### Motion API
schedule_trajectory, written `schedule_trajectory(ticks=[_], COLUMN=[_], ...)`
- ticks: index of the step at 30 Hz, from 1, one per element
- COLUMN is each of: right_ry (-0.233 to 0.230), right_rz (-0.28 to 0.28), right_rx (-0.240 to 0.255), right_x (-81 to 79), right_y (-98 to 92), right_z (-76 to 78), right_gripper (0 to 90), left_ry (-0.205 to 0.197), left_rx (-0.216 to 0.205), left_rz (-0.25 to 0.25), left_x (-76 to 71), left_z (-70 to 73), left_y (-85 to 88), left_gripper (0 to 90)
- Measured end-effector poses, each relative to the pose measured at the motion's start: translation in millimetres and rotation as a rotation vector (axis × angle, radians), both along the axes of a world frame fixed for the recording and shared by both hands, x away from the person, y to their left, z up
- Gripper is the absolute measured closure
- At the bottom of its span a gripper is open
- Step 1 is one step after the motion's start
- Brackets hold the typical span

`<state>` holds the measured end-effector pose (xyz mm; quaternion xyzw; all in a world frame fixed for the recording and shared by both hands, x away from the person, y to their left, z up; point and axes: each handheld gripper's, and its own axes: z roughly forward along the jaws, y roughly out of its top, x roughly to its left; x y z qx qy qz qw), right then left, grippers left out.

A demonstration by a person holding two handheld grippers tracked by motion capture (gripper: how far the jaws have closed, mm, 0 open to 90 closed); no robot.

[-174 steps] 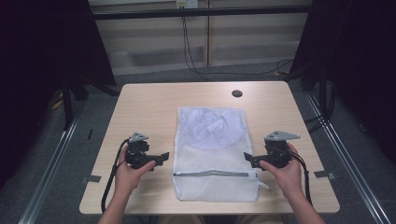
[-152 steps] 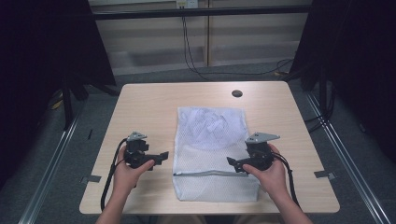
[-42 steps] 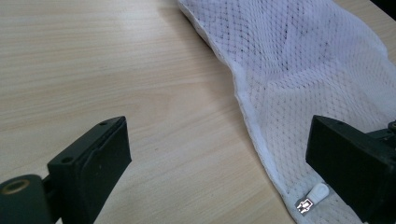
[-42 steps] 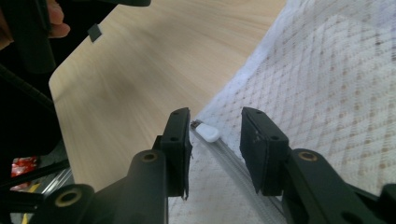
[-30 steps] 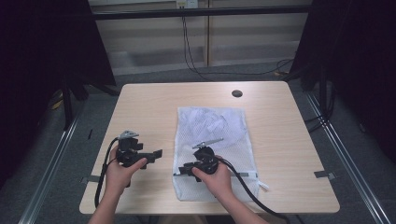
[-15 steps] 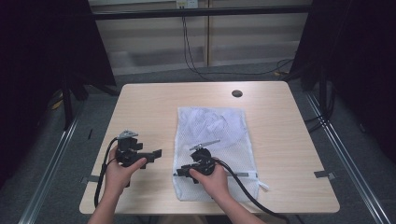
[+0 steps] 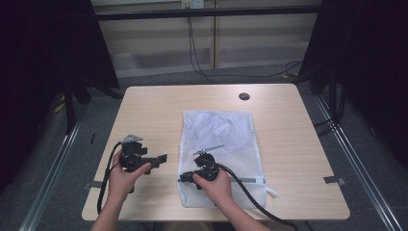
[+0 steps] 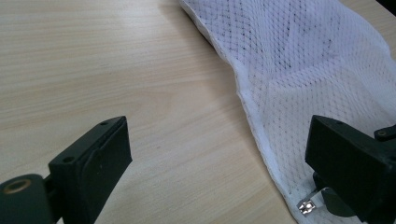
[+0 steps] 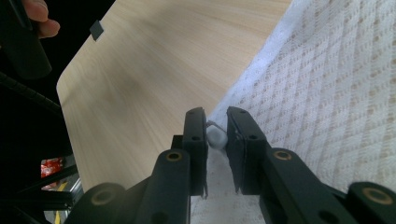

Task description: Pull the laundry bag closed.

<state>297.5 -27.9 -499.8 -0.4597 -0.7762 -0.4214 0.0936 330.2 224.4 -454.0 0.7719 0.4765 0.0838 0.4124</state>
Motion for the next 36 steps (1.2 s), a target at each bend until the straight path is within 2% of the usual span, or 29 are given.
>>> schedule_trajectory(ticks=[11, 19, 22, 25, 34, 36], right_ry=[0.005, 0.009, 0.015, 0.025, 0.039, 0.049], right_rz=[-0.006, 0.0, 0.0, -0.002, 0.004, -0.011], right_rx=[0.014, 0.009, 0.009, 0.011, -0.023, -0.027], right_x=[-1.6, 0.0, 0.6, 0.8, 3.0, 3.5], right_y=[-2.7, -0.5, 2.8, 4.6, 8.5, 6.8], right_z=[8.4, 4.1, 1.6, 0.6, -3.3, -0.7], right_gripper=[79.2, 79.3, 79.3, 79.3, 84.0, 86.2], left_ry=[0.002, 0.004, 0.007, 0.007, 0.007, 0.006], left_rx=[-0.002, 0.004, 0.019, 0.011, 0.011, 0.009], left_rz=[0.007, 0.01, 0.0, 0.009, 0.001, 0.003], left_x=[-0.2, 0.0, 0.3, 0.0, 0.0, -0.3], left_z=[-0.1, -1.0, -1.1, -1.1, -0.6, -0.2], left_y=[0.5, -0.1, 0.7, 0.3, 1.2, 1.3], left_gripper=[6.7, 6.7, 6.7, 6.7, 6.8, 6.7])
